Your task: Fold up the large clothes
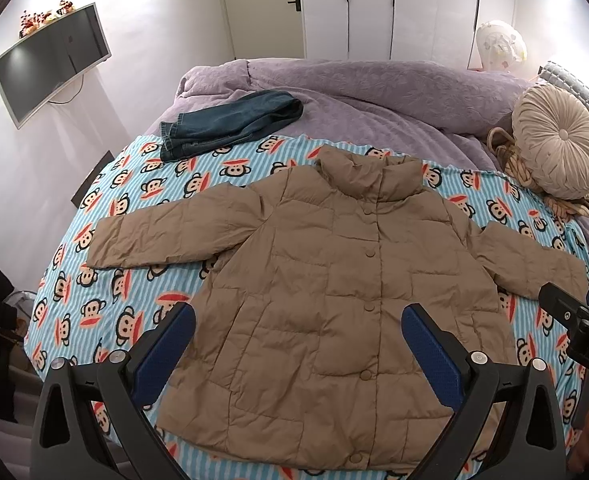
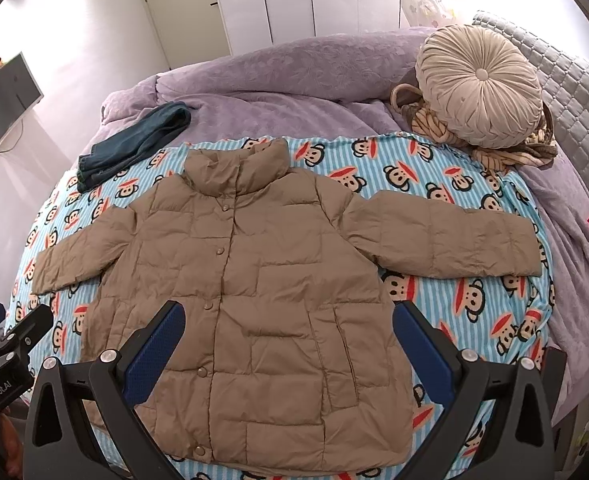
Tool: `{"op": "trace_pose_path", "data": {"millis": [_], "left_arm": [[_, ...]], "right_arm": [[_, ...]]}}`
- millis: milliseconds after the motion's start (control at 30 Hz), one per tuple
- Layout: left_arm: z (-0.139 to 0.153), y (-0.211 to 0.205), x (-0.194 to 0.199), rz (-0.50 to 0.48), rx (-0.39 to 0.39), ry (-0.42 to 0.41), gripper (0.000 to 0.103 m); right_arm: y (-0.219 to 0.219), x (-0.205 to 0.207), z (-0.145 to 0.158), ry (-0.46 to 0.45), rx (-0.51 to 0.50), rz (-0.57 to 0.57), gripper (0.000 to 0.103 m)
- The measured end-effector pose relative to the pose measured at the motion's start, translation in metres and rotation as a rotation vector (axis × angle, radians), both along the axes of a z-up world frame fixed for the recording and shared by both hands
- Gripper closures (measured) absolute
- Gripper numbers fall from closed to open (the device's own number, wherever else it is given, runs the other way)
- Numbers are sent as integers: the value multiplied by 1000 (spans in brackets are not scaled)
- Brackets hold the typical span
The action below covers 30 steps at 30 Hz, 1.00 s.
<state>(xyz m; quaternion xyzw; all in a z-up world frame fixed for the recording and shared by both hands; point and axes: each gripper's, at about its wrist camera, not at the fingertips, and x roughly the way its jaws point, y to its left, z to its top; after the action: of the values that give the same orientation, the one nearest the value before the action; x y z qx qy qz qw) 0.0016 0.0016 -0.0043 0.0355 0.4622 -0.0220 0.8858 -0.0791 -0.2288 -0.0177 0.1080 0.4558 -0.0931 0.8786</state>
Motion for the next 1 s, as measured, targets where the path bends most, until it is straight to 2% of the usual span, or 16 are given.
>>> {"op": "trace_pose_path", "data": {"millis": [467, 500, 700, 1000], "left_arm": [[-1, 0, 1, -9, -34, 14, 0], [-2, -2, 1, -6, 0, 3, 0], [-2, -1, 1, -6, -12, 6, 0], [-3, -1, 2, -7, 11, 27, 0]], "right_arm": [[-2, 0, -1, 8, 33, 3, 0], [-3, 0, -2, 11, 34, 2, 0], [-3, -1, -2, 11, 27, 1, 0], [-3, -1, -3, 23, 55, 2, 0]]}}
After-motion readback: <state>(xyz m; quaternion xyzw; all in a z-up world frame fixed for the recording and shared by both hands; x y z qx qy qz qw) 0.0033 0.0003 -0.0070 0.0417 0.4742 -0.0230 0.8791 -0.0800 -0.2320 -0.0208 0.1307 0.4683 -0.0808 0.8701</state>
